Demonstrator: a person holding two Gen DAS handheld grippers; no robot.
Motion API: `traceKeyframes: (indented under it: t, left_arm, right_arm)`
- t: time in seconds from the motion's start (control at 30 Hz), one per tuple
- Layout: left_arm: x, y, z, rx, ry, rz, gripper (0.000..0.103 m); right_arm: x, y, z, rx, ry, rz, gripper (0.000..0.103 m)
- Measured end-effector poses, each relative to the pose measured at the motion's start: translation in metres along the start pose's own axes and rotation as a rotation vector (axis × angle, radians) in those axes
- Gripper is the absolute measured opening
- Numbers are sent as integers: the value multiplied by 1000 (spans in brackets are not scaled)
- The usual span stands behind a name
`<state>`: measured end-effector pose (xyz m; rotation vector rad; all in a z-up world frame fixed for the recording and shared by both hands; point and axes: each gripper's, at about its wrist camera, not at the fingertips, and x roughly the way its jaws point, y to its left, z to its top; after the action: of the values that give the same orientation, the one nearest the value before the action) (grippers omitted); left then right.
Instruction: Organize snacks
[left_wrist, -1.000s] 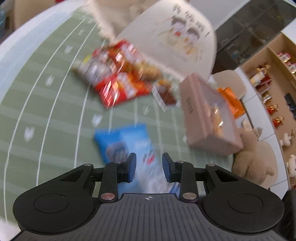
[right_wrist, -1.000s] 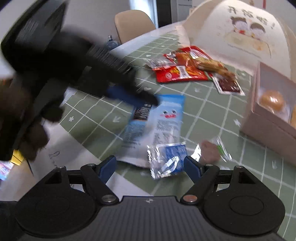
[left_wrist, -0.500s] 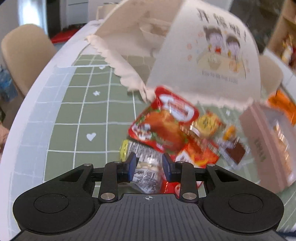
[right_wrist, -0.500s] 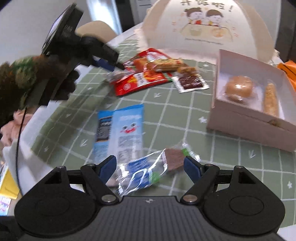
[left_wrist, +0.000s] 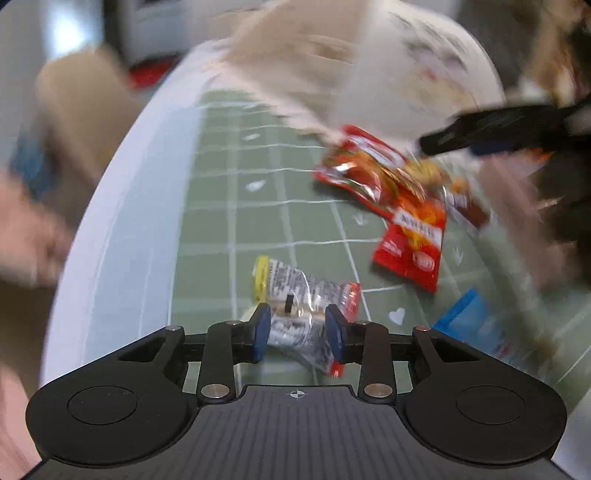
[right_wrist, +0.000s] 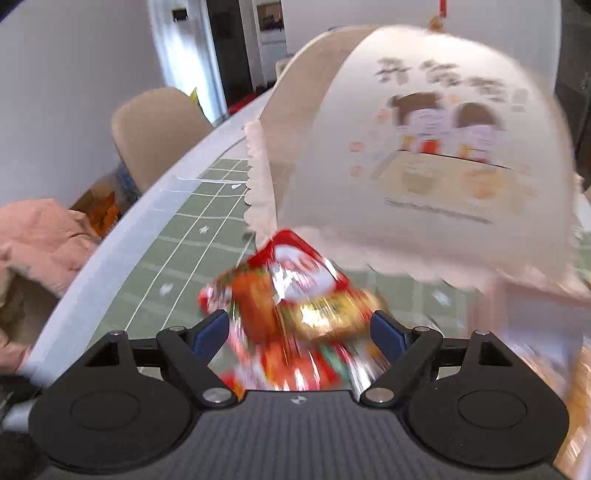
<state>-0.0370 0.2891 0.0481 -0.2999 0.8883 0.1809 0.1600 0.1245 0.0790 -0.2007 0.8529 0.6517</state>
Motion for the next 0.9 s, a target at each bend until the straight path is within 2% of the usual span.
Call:
traceKeyframes:
  t: [0.07,0.13,0.2,0.23,0.27,0.37,0.5,0.6,0.63,0.7,0.73,0.77,0.83,0.87,0.9]
  left_arm:
    - [-16,18,-9,-145,-13,-71,36]
    - [-29,27,-20,-212,-19,-108,36]
    - [-38,32,-29,-248,-13,-137,36]
    - [-41,33,-33,-261,-8,-150,36]
    - [-43,34,-37,-273,-4,-158,36]
    - [-45,33,-43,-284,-11,-158,36]
    - [-38,23,-39,-285,-19,-160,36]
    - [-39,7,-31,-230,-36,-182,36]
    - [-42,3,-30,-212,-41,-189,36]
    - [-46,-4,-29,-184,-50,-188,36]
    - [-48,-5,-29,-183,-54,-188,36]
    - [-47,-6,-29,-191,-55,-192,36]
    - [-47,-7,-31,-207,-52,-208,36]
    - [-47,-8,-32,-206,-49,-212,36]
    - [-46,-7,-32,-201,-45,-214,36]
  right_arm:
    - [38,11,15,-38,8,-55,84]
    - [65,11,25,-28,20,-90,84]
    - [83,4,32,27,51,-75,82]
    - [90,-1,33,51,74,-53,72]
    - [93,-2,32,59,94,-29,68]
    - [79,4,22,46,109,56,52]
    - [52,28,-10,-70,176,173,49]
    - [33,37,-32,-127,235,255,49]
    - [23,33,-34,-133,219,256,50]
    - [6,16,-27,-95,143,201,64]
    - [1,5,-22,-56,87,137,81]
    - [0,-5,-18,-13,39,53,89]
    - [11,-27,-9,102,5,-126,89]
    - [22,-36,-5,156,26,-158,89]
    - [32,-44,-2,205,57,-146,88]
